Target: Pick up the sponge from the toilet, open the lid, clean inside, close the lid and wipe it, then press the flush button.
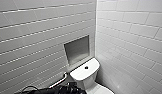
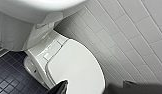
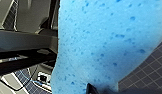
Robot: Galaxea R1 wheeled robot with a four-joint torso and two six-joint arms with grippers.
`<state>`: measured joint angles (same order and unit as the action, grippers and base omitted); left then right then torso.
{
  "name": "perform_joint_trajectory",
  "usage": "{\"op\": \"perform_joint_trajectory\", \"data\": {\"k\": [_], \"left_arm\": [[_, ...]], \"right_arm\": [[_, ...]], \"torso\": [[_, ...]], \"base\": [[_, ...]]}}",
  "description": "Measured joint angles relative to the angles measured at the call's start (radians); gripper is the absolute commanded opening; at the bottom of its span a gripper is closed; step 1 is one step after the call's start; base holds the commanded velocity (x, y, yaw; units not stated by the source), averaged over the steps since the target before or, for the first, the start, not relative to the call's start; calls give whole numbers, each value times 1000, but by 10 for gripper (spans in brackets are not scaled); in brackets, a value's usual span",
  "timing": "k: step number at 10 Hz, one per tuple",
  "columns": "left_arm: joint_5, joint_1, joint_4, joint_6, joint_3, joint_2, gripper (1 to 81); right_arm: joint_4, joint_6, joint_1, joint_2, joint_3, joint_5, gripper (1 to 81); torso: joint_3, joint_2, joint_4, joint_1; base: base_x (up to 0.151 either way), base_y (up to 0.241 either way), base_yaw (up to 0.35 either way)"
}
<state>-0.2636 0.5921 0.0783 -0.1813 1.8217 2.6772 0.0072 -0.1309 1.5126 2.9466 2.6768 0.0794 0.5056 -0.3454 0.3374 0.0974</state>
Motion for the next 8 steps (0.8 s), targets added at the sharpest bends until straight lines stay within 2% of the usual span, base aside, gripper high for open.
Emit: {"op": "perform_joint_trajectory", "data": {"k": [3, 4, 6, 8], "left_arm": [[-31, -103, 82, 0, -8, 30, 811], [-37, -141, 100, 0, -8, 44, 811], [-39, -215, 130, -1, 8, 82, 811], [-53, -246, 151, -3, 103, 137, 811]], "right_arm": [[0, 0, 0, 0, 0, 3, 10], [0, 0, 0, 0, 0, 5, 10], [0, 0, -2, 0, 0, 5, 10], [0, 0, -16, -1, -2, 9, 10]], "torso": [[4, 0, 0, 0], [18, 0, 0, 0], [74, 1, 0, 0], [135, 2, 0, 1]], "base": [[0, 0, 0], [0, 0, 0], [0, 0, 0], [0, 0, 0]]}}
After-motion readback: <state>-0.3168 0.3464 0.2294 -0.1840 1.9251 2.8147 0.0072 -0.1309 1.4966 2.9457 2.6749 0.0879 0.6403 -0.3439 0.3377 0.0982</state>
